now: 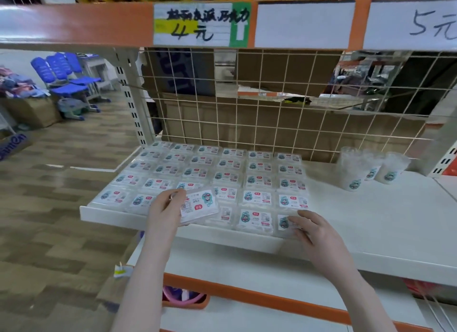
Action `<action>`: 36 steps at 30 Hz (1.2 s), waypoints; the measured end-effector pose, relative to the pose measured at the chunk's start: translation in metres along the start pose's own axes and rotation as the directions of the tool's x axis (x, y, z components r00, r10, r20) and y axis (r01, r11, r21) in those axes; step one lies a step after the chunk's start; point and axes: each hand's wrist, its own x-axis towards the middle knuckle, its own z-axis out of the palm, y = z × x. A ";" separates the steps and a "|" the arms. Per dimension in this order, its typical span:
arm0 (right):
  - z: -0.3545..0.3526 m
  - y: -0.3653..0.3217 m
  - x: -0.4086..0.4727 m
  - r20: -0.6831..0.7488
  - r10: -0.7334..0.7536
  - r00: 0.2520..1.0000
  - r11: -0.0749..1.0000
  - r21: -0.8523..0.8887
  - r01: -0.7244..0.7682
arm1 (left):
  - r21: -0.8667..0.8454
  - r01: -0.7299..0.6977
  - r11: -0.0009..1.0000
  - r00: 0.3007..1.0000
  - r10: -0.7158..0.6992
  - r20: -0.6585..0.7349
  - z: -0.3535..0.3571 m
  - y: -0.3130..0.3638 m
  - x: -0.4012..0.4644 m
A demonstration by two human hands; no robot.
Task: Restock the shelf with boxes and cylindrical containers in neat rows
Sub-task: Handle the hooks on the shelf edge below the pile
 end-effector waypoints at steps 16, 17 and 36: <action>0.011 -0.066 0.022 -0.095 -0.113 0.989 0.992 -0.063 0.107 | -0.022 0.020 1.000 0.999 -0.021 -0.035 -0.054 -0.001 0.022; 0.013 -0.069 0.027 -0.090 -0.116 0.989 0.992 -0.061 0.111 | -0.016 0.020 1.000 0.999 -0.021 -0.047 -0.055 -0.001 0.026; 0.055 -0.088 0.161 0.280 -0.108 0.954 0.993 -0.022 0.119 | 0.119 0.124 0.985 0.955 -0.086 -0.283 -0.054 0.011 0.136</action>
